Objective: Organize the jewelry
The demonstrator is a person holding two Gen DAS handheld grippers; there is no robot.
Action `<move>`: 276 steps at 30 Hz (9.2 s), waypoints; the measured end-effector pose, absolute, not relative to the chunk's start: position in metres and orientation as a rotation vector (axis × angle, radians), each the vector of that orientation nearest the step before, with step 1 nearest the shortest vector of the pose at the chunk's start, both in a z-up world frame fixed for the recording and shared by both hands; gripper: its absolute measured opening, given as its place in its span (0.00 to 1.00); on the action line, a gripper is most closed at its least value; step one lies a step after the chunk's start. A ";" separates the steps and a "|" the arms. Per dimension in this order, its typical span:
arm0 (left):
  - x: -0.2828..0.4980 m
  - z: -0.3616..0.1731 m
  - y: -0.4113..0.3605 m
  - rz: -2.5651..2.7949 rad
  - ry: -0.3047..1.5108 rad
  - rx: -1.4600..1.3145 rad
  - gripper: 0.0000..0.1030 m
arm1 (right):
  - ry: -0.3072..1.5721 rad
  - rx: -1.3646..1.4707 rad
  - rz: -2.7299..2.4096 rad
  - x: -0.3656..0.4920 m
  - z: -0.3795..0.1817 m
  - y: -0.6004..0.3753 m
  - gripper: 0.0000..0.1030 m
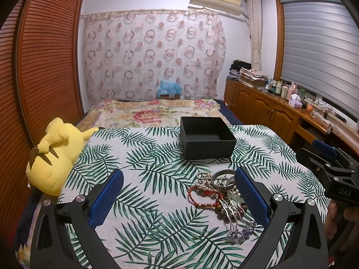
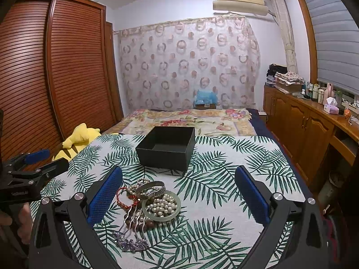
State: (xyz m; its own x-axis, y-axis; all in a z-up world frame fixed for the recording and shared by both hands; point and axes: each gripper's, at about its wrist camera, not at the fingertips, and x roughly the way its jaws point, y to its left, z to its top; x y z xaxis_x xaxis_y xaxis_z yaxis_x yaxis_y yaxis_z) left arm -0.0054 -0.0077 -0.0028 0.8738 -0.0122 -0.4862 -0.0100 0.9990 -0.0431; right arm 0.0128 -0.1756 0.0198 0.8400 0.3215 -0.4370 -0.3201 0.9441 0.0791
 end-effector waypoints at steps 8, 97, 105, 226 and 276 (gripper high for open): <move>0.004 -0.018 -0.003 -0.003 0.552 -0.056 0.93 | 0.498 0.000 0.340 0.018 0.006 -0.181 0.98; 0.106 -0.057 -0.014 -0.252 0.785 -0.064 0.56 | 0.912 -0.202 0.674 0.109 -0.088 -0.120 0.73; 0.111 -0.057 -0.010 -0.239 0.782 -0.058 0.56 | 0.870 -0.231 0.677 0.106 -0.078 -0.123 0.72; 0.037 -0.091 0.014 -0.169 0.793 -0.067 0.72 | 0.835 -0.293 0.690 0.023 -0.089 -0.113 0.55; 0.063 -0.026 0.012 -0.212 0.666 -0.024 0.02 | 0.690 -0.210 0.685 0.049 -0.041 -0.151 0.55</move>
